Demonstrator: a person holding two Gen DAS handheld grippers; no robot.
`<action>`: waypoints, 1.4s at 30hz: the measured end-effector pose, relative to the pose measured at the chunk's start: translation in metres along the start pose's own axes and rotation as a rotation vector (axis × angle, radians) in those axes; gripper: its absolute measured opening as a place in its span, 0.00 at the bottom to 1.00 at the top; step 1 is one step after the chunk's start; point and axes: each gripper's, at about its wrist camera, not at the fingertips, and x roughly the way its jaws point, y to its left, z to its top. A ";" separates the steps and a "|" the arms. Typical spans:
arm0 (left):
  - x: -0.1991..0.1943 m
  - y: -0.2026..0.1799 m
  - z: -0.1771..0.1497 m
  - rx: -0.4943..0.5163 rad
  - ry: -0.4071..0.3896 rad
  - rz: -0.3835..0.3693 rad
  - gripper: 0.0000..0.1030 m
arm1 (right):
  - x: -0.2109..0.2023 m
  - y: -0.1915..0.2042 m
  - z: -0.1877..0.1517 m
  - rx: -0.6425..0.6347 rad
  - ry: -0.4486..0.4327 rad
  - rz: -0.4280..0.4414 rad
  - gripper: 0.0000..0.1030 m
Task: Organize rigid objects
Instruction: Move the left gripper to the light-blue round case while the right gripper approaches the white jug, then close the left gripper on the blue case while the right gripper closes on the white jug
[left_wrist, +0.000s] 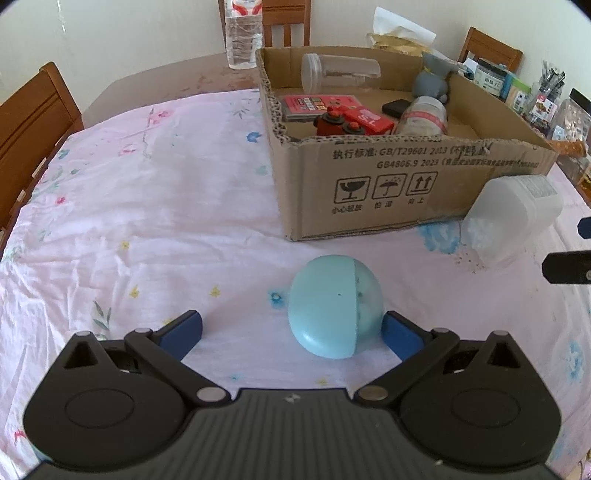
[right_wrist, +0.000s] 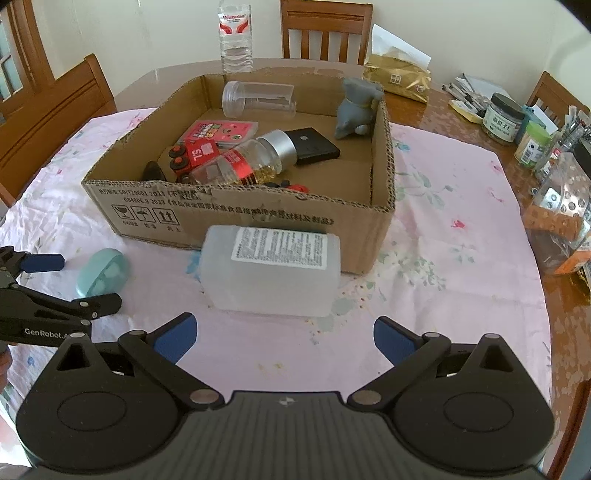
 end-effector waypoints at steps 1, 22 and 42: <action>-0.001 -0.002 0.000 -0.002 0.000 0.000 0.99 | 0.000 -0.001 -0.001 0.002 0.001 0.001 1.00; -0.008 -0.015 0.007 0.022 -0.029 -0.014 0.51 | 0.005 0.005 0.007 -0.019 -0.064 0.054 1.00; -0.008 -0.004 0.006 0.008 -0.035 0.004 0.53 | 0.037 0.028 0.016 -0.032 -0.099 -0.060 0.95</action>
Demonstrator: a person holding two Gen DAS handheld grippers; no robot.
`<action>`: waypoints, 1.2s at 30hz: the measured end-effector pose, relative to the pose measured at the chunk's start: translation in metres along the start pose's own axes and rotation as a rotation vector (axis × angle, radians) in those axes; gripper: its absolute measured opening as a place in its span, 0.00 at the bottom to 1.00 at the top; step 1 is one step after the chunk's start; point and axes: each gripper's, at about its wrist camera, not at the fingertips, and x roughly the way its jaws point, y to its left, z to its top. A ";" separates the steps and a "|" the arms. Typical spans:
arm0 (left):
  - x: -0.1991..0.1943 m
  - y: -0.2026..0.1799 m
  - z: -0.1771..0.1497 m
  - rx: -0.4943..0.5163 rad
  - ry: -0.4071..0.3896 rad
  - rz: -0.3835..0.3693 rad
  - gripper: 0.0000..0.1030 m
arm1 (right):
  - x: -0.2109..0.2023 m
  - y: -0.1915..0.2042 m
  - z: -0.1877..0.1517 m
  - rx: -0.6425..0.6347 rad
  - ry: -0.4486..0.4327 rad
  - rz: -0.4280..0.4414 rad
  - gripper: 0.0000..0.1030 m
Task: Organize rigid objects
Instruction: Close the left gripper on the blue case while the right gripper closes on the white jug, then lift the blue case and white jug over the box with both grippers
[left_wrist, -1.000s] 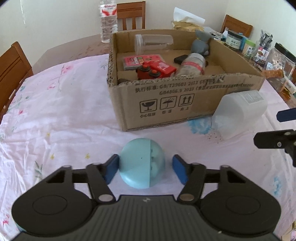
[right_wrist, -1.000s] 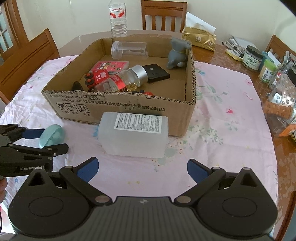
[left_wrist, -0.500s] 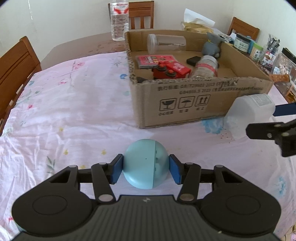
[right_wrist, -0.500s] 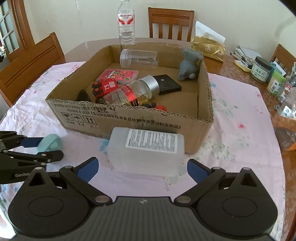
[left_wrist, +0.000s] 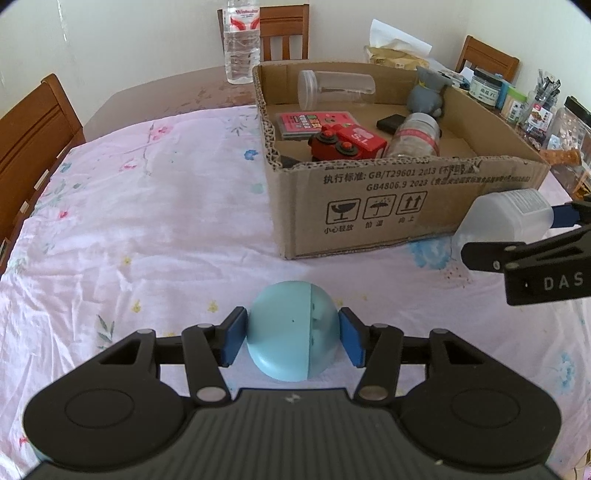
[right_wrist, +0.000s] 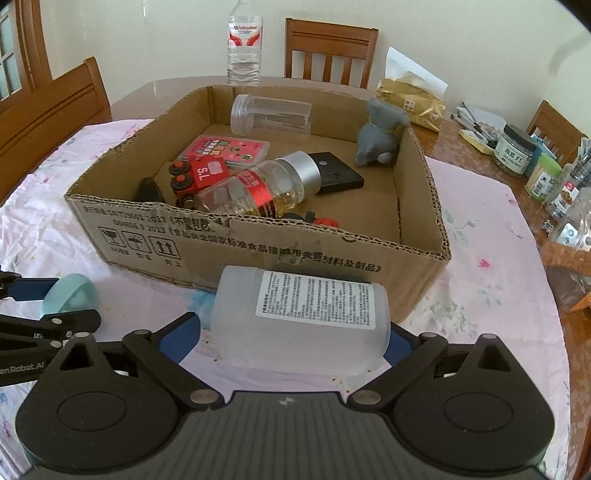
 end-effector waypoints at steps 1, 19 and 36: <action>0.000 0.000 0.000 0.001 -0.001 0.000 0.53 | 0.000 0.000 0.000 0.004 -0.001 -0.005 0.93; 0.003 0.000 0.003 0.001 -0.006 0.002 0.55 | 0.001 -0.001 -0.001 0.019 -0.001 -0.038 0.85; 0.003 0.001 0.007 0.055 0.030 -0.028 0.50 | -0.012 -0.003 0.007 -0.028 0.012 0.001 0.85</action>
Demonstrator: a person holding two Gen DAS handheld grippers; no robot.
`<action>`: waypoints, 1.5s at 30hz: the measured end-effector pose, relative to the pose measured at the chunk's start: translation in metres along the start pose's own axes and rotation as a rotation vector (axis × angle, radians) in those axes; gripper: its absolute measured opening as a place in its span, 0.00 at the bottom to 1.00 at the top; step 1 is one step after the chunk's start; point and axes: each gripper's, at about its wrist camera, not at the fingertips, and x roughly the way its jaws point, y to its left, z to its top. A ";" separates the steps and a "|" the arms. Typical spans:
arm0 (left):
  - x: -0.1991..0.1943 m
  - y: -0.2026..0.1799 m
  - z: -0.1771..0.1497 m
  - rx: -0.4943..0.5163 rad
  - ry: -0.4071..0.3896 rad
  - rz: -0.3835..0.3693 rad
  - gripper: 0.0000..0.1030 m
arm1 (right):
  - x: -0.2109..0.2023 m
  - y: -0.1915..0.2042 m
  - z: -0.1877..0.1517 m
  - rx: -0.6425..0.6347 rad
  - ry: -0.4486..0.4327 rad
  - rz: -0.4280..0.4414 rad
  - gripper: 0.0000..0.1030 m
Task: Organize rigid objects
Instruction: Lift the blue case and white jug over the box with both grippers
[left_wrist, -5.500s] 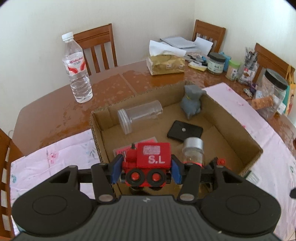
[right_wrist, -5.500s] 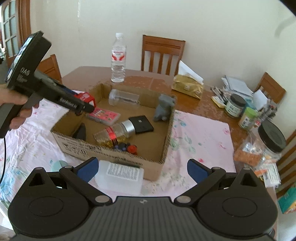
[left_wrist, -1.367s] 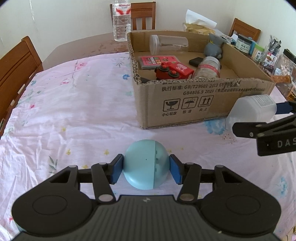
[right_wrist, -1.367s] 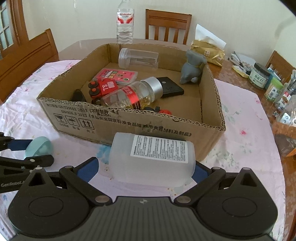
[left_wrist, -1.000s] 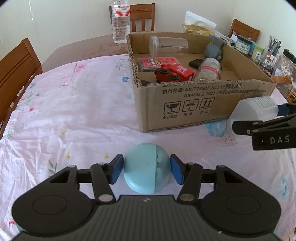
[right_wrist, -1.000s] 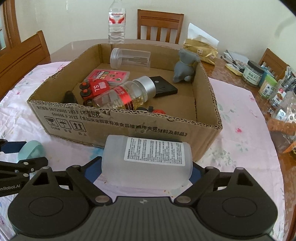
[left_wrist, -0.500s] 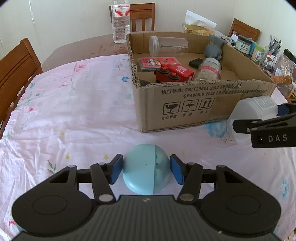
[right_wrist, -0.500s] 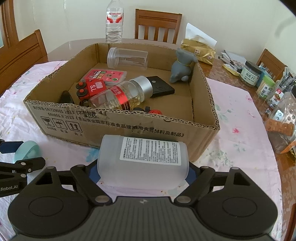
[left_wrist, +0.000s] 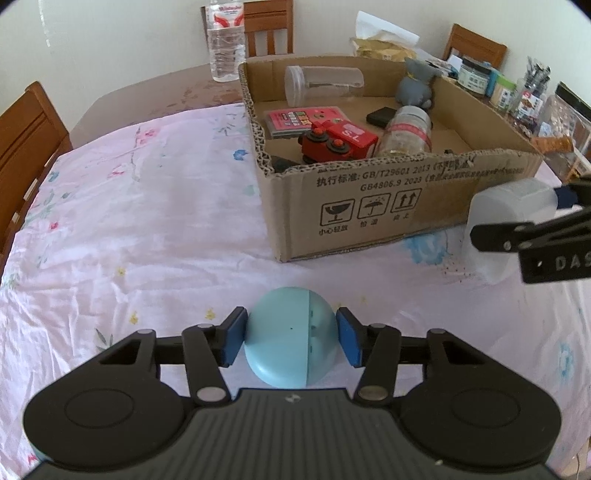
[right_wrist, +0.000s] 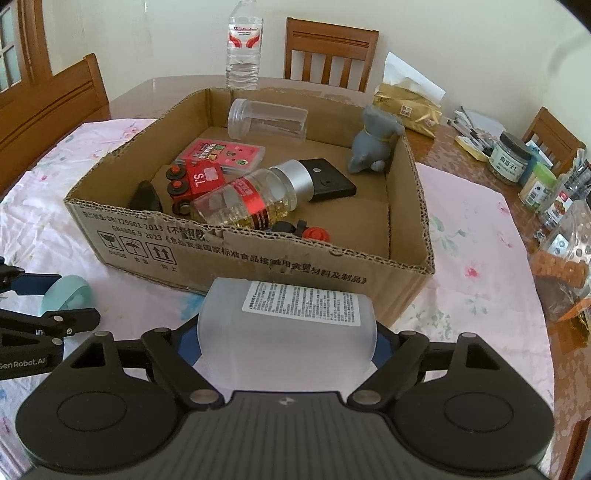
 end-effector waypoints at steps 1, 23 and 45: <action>0.000 0.001 0.000 0.006 0.005 -0.001 0.50 | -0.002 -0.001 0.000 -0.003 0.003 0.003 0.85; -0.031 0.021 0.008 0.090 0.047 -0.072 0.50 | -0.060 -0.040 0.062 -0.134 -0.061 0.110 0.85; -0.074 0.017 0.048 0.121 -0.037 -0.080 0.50 | -0.020 -0.058 0.087 0.001 -0.059 0.097 1.00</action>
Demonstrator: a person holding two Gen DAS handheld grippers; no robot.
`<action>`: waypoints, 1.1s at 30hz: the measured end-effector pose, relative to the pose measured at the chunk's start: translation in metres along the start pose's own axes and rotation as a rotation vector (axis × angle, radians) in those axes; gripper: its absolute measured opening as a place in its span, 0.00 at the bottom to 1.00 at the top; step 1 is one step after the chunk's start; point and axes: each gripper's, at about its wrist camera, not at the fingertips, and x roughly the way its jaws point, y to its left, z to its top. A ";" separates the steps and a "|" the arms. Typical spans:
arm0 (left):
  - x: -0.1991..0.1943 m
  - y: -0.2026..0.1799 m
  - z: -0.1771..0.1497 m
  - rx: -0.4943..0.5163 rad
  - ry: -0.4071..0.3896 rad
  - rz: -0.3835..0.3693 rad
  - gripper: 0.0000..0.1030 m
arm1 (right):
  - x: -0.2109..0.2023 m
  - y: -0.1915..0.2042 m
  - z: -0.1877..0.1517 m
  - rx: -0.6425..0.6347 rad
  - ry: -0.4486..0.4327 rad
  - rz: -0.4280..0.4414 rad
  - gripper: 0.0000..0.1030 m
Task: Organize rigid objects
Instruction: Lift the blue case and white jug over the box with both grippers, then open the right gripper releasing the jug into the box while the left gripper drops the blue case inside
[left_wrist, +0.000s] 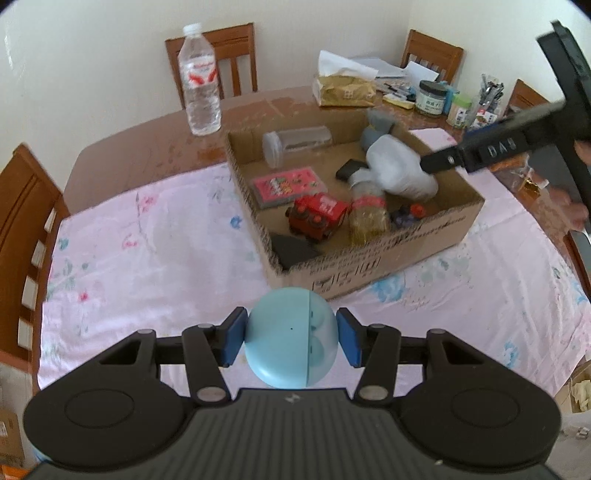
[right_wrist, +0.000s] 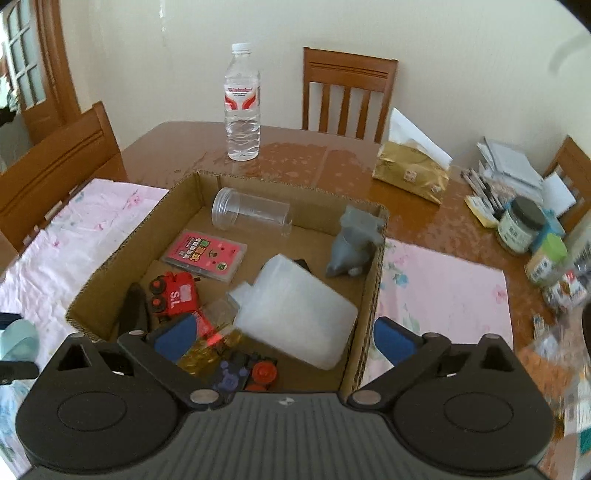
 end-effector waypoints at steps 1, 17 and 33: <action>0.000 -0.001 0.004 0.008 -0.006 -0.002 0.50 | -0.004 0.000 -0.003 0.013 0.000 -0.002 1.00; 0.039 -0.025 0.104 0.154 -0.101 -0.068 0.50 | -0.057 0.006 -0.044 0.078 -0.028 -0.070 1.00; 0.117 -0.028 0.143 0.108 -0.121 -0.043 0.89 | -0.073 -0.001 -0.063 0.164 -0.012 -0.136 1.00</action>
